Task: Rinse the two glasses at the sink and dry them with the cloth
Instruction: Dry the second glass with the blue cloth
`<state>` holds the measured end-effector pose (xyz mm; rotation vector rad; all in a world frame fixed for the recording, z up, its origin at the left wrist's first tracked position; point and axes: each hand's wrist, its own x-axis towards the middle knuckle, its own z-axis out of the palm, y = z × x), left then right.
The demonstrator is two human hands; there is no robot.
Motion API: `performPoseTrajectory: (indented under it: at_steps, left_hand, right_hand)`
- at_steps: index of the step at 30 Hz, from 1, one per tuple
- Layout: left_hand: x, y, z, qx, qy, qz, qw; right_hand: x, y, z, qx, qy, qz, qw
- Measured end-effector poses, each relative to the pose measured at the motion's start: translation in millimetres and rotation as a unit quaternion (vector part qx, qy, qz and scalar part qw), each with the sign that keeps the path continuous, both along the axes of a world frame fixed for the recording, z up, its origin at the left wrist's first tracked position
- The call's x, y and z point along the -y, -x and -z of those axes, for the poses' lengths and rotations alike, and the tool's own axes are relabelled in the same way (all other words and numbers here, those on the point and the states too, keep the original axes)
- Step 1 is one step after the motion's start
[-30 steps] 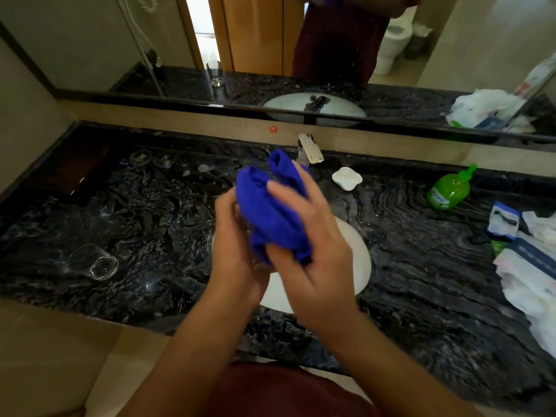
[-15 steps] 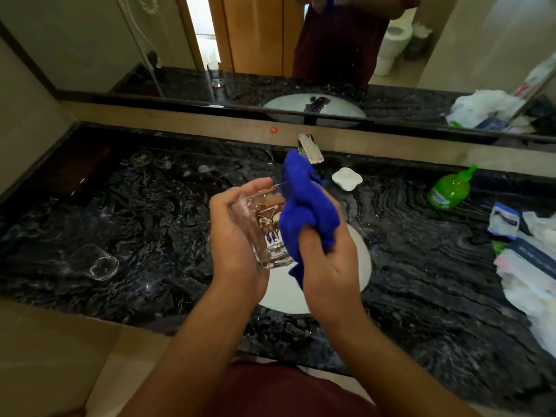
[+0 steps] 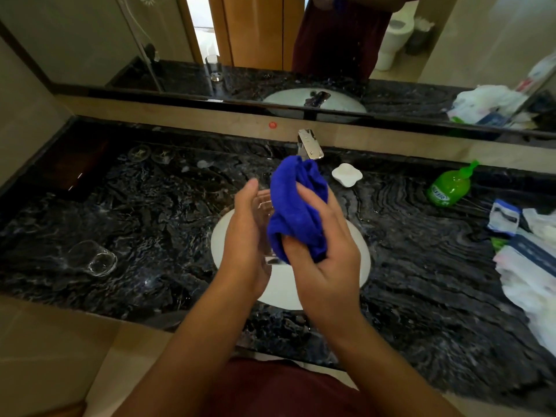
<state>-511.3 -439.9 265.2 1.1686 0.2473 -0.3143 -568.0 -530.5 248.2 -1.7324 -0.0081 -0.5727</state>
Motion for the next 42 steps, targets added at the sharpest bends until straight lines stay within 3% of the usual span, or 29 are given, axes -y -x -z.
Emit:
performPoseTrajectory:
  at_steps: [4, 8, 12, 14, 16, 21, 25, 29, 31, 34, 37, 42]
  left_hand:
    - [-9, 0, 0, -0.052, 0.080, 0.049, 0.994]
    - [-12, -4, -11, -0.061, 0.101, -0.030, 0.993]
    - [-21, -11, -13, 0.002, 0.105, -0.130, 0.986]
    - [-20, -11, -11, -0.018, 0.134, -0.116, 0.984]
    - [-18, -10, -6, -0.044, 0.183, -0.113, 0.976]
    - [-11, -5, -5, 0.022, 0.040, -0.117, 0.992]
    - [-29, -9, 2, 0.167, -0.101, -0.045, 0.980]
    - [-39, -5, 2, 0.253, -0.202, 0.086, 0.942]
    - [-32, 2, 5, 0.256, -0.212, 0.082, 0.940]
    - [-13, 9, 8, 0.159, -0.138, -0.013, 0.977]
    - [-10, 2, 3, 0.093, -0.059, -0.091, 0.990]
    - [-8, 2, -5, 0.033, 0.005, -0.071, 0.997]
  right_hand:
    - [10, -10, -18, -0.014, -0.094, -0.040, 0.995]
    - [-5, 2, -11, 0.015, -0.013, -0.048, 0.999]
    - [-13, 22, 10, 0.024, 0.076, -0.059, 0.995]
    - [-13, 24, 16, -0.004, 0.025, -0.063, 0.998]
    - [-13, 23, 13, -0.061, -0.092, -0.066, 0.992]
    - [-12, 15, 16, -0.168, -0.309, -0.030, 0.936]
    - [0, 4, 10, -0.191, -0.373, -0.019, 0.908]
    - [13, -4, -5, -0.193, -0.337, -0.018, 0.922]
    - [11, -8, -14, -0.183, -0.302, 0.010, 0.936]
    - [2, -7, -19, -0.142, -0.224, 0.020, 0.964]
    - [-12, 4, -18, -0.052, -0.160, -0.001, 0.986]
    - [-26, 21, 6, 0.044, -0.028, -0.027, 0.998]
